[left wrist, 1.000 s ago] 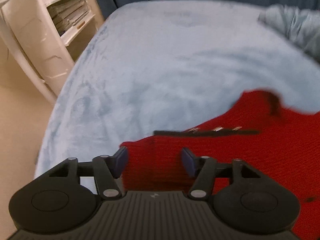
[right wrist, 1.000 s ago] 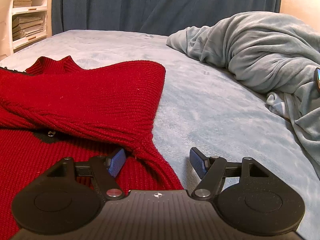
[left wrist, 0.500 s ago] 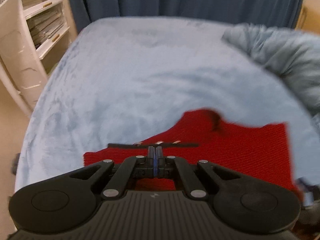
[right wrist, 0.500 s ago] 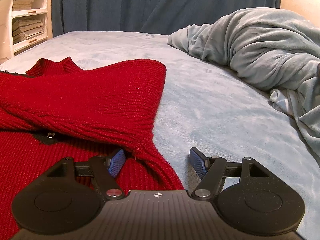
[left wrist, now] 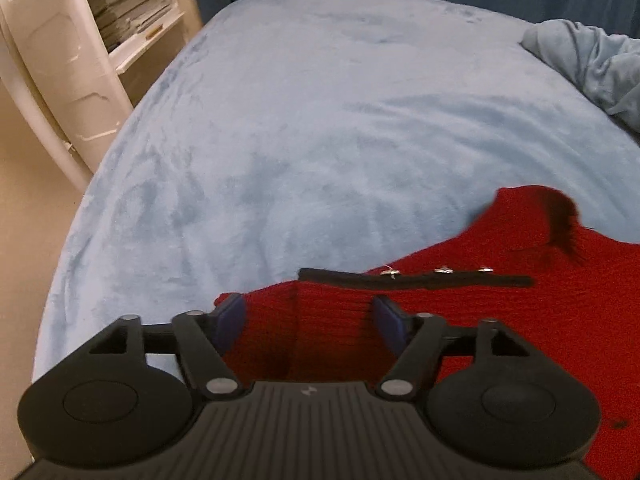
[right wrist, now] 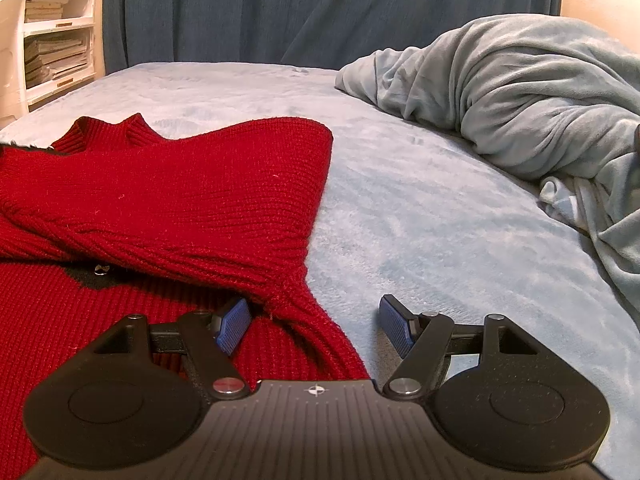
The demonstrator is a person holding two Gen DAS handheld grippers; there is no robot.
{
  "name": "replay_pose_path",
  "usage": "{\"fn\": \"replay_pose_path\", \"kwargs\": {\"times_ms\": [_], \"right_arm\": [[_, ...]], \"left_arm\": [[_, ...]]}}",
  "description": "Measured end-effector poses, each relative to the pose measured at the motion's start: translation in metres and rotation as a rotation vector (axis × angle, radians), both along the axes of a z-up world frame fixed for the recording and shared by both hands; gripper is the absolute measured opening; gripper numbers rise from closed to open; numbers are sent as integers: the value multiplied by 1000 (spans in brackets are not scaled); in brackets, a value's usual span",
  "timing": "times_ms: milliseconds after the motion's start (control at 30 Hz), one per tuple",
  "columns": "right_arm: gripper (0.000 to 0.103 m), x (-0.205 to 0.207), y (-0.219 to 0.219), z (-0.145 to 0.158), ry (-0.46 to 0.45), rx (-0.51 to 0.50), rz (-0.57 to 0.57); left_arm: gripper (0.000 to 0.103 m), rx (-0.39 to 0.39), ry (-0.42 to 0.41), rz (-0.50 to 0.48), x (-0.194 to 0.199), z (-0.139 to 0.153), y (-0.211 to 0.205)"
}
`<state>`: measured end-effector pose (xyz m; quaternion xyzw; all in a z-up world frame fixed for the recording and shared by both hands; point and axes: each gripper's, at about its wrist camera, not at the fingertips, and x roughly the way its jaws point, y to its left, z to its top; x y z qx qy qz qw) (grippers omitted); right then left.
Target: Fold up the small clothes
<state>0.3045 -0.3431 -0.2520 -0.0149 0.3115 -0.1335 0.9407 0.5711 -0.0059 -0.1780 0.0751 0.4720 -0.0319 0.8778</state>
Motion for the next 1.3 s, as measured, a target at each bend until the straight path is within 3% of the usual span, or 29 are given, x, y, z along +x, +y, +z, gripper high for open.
{"fn": "replay_pose_path", "kwargs": {"times_ms": [33, 67, 100, 133, 233, 433, 567, 667, 700, 767, 833, 900, 933, 967, 1000, 1167, 1300], "right_arm": [[71, 0, 0, 0, 0, 2, 0], [71, 0, 0, 0, 0, 3, 0], [71, 0, -1, 0, 0, 5, 0], [71, 0, -1, 0, 0, 5, 0], [71, 0, -1, 0, 1, 7, 0], [71, 1, -1, -1, 0, 7, 0], [71, 1, -1, -1, -2, 2, -2], [71, 1, -1, -1, -3, -4, -3], [71, 1, 0, -1, -3, -6, -3], [71, 2, 0, -2, -2, -11, -2], [71, 1, 0, -2, -2, -10, -2], [71, 1, -2, -1, -3, 1, 0], [71, 1, -3, 0, -4, 9, 0], [71, 1, -5, 1, -2, 19, -2], [71, 0, -6, 2, 1, 29, -5], [72, -2, 2, 5, 28, -10, -6], [76, -2, 9, 0, 40, -96, 11]], "left_arm": [[77, -10, -11, 0, 2, -2, 0], [64, -18, -19, -5, 2, -4, 0], [21, -38, -21, -26, 2, -4, -2], [11, -52, -8, -45, 2, -2, -5], [7, -26, -21, -74, -8, 9, -17], [6, -227, 43, -23, -43, 65, 3], [6, -300, 81, 52, -61, 101, 25], [7, -333, 123, 117, -60, 99, 42], [7, -313, 136, 138, -58, 90, 46], [11, -209, 201, 191, -44, 50, 48], [17, -68, 182, 204, -37, 14, 44], [49, -9, 116, 209, -41, 3, 42], [57, 1, 69, 210, -47, 8, 41], [80, -5, 43, 192, -52, 13, 43], [94, -20, 23, 172, -60, 18, 44], [103, -22, -53, 147, -99, 33, 45], [103, 39, -73, 106, -138, 10, 42]]}}
